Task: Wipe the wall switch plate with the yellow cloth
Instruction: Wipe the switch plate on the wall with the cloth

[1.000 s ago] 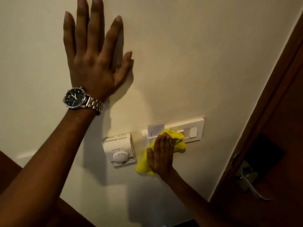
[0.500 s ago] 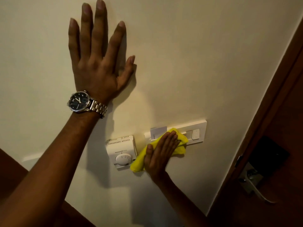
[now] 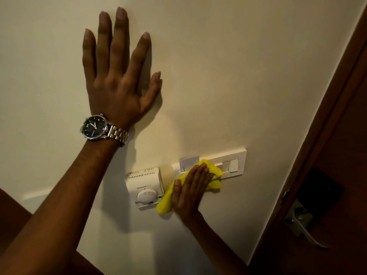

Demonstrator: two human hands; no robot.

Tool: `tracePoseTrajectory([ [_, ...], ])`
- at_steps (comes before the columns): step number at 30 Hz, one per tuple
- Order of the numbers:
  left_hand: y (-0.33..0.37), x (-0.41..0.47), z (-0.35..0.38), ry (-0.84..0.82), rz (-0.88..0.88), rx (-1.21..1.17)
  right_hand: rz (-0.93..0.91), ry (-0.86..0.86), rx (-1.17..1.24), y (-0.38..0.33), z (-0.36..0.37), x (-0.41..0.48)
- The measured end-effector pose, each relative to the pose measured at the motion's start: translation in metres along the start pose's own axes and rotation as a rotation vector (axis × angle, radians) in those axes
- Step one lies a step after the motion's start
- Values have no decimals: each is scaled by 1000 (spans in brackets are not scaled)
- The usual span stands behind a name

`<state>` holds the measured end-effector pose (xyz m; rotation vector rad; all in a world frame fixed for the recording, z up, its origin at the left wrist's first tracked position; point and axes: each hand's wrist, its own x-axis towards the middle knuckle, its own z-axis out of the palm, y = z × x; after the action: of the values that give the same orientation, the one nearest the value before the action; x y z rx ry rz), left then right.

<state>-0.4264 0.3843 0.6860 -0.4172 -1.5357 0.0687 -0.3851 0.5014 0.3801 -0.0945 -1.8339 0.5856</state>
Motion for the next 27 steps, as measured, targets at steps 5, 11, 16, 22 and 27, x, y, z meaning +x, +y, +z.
tracePoseTrajectory([
  [5,-1,0,0,5,-5,-9,-526,-41,-132,38,-5,-4],
  [11,-2,0,-1,-1,-10,-6,-305,-14,-120,48,-16,9],
  [16,1,-1,0,22,-15,0,12,-18,1,-6,-1,0],
  [22,0,1,-2,5,-24,-5,-517,-39,-99,48,-12,4],
  [27,-4,1,-3,3,-9,-1,2,-27,66,11,-11,6],
])
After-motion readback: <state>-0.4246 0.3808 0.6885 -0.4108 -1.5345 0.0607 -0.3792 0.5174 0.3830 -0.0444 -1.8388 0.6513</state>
